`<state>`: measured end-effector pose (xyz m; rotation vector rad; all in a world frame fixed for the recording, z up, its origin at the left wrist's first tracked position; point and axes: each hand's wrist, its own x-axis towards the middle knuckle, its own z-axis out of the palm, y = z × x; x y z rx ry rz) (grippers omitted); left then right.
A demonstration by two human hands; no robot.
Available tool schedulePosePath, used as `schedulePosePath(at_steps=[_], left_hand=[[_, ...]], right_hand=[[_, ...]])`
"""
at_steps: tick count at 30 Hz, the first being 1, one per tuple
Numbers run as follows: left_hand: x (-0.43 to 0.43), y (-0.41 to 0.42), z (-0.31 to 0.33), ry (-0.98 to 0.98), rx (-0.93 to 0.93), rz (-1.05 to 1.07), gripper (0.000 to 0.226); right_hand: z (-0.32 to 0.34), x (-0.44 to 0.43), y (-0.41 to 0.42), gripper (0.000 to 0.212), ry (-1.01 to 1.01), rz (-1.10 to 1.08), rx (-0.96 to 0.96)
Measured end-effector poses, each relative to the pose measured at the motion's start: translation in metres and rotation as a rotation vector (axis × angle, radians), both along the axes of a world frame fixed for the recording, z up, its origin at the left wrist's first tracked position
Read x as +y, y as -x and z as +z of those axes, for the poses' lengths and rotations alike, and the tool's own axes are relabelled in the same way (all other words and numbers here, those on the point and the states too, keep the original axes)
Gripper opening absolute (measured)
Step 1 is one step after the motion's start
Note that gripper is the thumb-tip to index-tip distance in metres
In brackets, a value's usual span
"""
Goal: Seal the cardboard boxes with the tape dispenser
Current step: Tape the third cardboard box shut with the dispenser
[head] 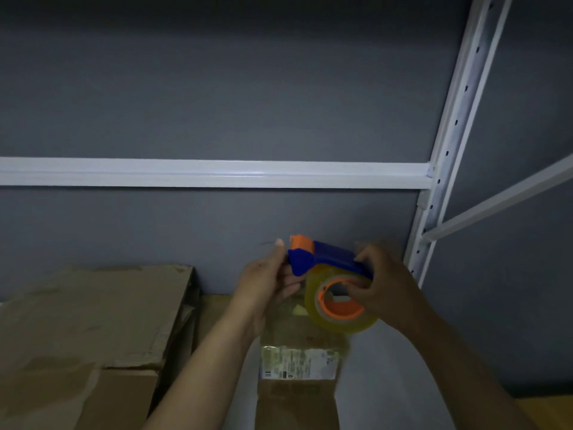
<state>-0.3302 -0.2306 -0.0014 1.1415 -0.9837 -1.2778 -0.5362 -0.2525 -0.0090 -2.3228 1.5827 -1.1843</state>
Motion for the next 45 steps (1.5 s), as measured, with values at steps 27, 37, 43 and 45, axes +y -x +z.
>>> schedulePosePath(at_steps=[27, 37, 43, 45], left_hand=[[-0.001, -0.014, -0.034, -0.202, 0.606, 0.134, 0.020], [-0.005, -0.020, -0.066, -0.204, 0.316, 0.295, 0.012], [-0.004, -0.020, -0.071, -0.100, -0.252, 0.398, 0.024], [-0.003, -0.018, -0.076, -0.095, -0.291, 0.400, 0.026]], right_hand=[[0.005, -0.021, -0.001, 0.065, -0.171, 0.347, 0.060], [0.030, -0.039, 0.004, 0.070, -0.042, 0.275, 0.755], [0.037, -0.034, -0.007, 0.077, -0.102, 0.259, 0.830], [0.035, -0.033, -0.011, 0.069, -0.060, 0.256, 0.830]])
